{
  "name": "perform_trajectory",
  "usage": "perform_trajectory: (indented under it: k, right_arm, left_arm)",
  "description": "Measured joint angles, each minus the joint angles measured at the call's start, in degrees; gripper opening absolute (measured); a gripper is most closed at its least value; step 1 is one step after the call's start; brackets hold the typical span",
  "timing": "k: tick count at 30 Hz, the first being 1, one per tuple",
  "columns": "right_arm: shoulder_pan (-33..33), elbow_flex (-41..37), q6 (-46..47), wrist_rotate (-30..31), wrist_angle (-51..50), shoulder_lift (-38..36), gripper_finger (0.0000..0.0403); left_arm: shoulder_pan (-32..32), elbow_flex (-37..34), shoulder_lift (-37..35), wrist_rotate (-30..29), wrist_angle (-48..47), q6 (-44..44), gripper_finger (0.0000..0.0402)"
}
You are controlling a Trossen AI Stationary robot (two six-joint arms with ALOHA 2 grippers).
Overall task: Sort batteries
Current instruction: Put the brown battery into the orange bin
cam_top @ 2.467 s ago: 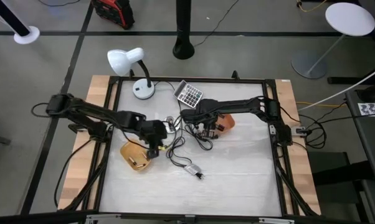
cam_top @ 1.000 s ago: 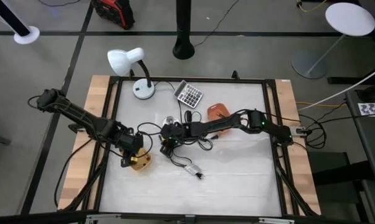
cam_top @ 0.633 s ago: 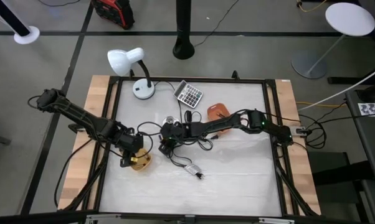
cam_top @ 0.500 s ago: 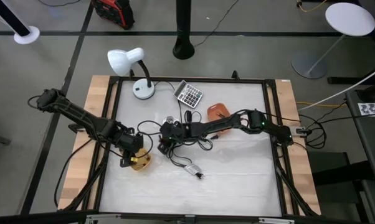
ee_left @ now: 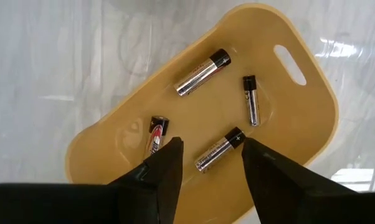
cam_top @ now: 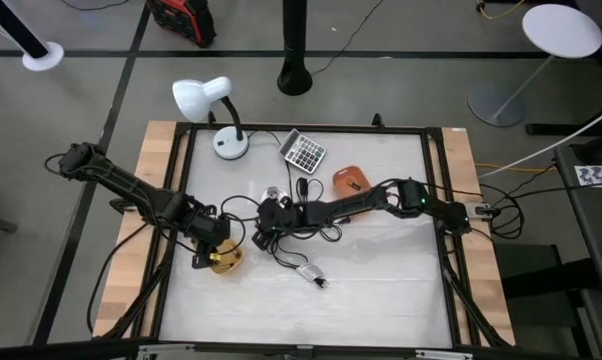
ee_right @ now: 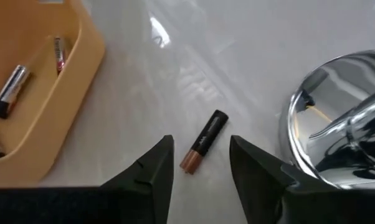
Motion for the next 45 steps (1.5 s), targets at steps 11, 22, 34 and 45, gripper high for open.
perform_trajectory:
  k: [11, 22, 34, 45]
  right_arm:
    - [0.7, 0.1, 1.6, 1.7, 1.3, 2.2, 0.0149]
    - [0.8, 0.2, 1.3, 6.1, 0.2, 3.0, 0.0117]
    - [0.7, 0.2, -3.2, 6.0, -0.4, 3.1, 0.0022]
    - [0.6, -0.2, -6.3, 2.2, -2.1, 1.1, 0.0008]
  left_arm:
    - [0.0, 0.0, 0.0, 0.0, -0.1, 0.0, 0.0157]
    - [0.0, 0.0, 0.0, 0.0, -0.1, 0.0, 0.0157]
    - [0.0, 0.0, 0.0, 0.0, -0.1, 0.0, 0.0157]
    - [0.0, 0.0, 0.0, 0.0, 0.0, 0.0, 0.0157]
